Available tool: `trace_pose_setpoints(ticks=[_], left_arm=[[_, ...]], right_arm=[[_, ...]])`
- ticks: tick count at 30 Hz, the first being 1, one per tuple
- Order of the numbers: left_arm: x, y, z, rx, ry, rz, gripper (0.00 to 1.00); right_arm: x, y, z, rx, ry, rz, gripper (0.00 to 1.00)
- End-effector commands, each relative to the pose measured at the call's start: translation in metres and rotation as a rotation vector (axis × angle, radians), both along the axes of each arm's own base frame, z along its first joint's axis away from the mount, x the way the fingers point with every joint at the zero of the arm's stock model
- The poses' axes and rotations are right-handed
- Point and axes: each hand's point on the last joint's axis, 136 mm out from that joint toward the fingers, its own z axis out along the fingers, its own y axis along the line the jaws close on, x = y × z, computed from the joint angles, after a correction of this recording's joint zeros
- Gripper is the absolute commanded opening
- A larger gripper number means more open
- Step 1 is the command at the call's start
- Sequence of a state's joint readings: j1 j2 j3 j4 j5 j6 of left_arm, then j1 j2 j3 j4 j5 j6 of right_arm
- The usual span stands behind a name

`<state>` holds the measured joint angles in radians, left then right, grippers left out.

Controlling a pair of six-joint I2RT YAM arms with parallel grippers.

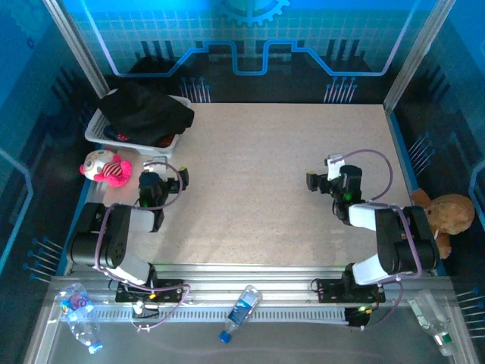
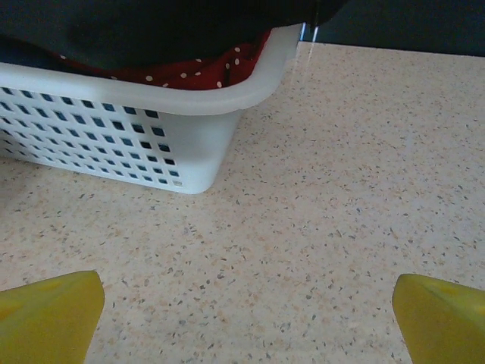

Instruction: Fold and stack the skirts

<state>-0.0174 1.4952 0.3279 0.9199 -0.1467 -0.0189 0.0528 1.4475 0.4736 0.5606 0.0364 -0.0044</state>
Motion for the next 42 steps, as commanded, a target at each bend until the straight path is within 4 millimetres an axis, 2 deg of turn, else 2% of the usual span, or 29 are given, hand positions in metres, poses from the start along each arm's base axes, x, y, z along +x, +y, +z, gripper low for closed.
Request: trace_pose_setpoints(ticks=[1,5,7,8,9,11,13,16,21,25,29,33,36,38,40,42], left_arm=[[-0.020,0.006,0.044,0.028,-0.144,0.057,0.99],[-0.056,0.026,0.071,-0.090,-0.136,0.205,0.99],[-0.074,0.043,0.088,-0.182,-0.106,0.343,0.99],[-0.082,0.050,0.102,-0.227,-0.113,0.402,0.99],[-0.090,0.056,0.114,-0.257,-0.116,0.452,0.99],[-0.098,0.072,0.129,-0.311,-0.095,0.566,0.99],[-0.095,0.084,0.135,-0.376,0.002,0.644,0.99],[-0.066,0.086,0.136,-0.493,0.175,0.608,0.99],[0.001,0.081,0.146,-0.489,0.296,0.503,0.99],[0.048,0.076,0.134,-0.524,0.353,0.464,0.99],[0.086,0.054,0.119,-0.560,0.402,0.413,0.99],[0.121,0.022,0.107,-0.699,0.408,0.328,0.96],[0.138,0.014,0.100,-0.693,0.402,0.349,0.94],[0.146,0.011,0.096,-0.727,0.393,0.367,0.87],[0.147,0.012,0.090,-0.752,0.389,0.394,0.70],[0.145,0.012,0.093,-0.778,0.357,0.403,0.32]], right_arm=[[0.005,0.012,0.056,0.026,-0.016,0.031,1.00],[0.002,0.022,0.108,0.129,-0.030,0.018,1.00],[0.005,0.023,0.132,0.193,-0.021,-0.020,1.00],[0.006,0.022,0.138,0.230,-0.006,-0.044,1.00],[0.012,0.023,0.156,0.273,-0.023,-0.067,1.00],[0.018,0.022,0.168,0.360,-0.016,-0.116,1.00],[0.024,0.023,0.174,0.440,0.017,-0.166,1.00],[0.032,0.028,0.177,0.520,0.073,-0.196,1.00],[0.039,0.038,0.179,0.555,0.123,-0.172,1.00],[0.038,0.037,0.175,0.539,0.149,-0.179,1.00],[0.035,0.034,0.168,0.515,0.175,-0.190,1.00],[0.032,0.035,0.164,0.507,0.194,-0.189,1.00],[0.032,0.037,0.163,0.514,0.201,-0.180,1.00],[0.031,0.037,0.160,0.514,0.207,-0.182,1.00],[0.029,0.037,0.158,0.513,0.214,-0.184,1.00],[0.027,0.036,0.156,0.510,0.221,-0.190,1.00]])
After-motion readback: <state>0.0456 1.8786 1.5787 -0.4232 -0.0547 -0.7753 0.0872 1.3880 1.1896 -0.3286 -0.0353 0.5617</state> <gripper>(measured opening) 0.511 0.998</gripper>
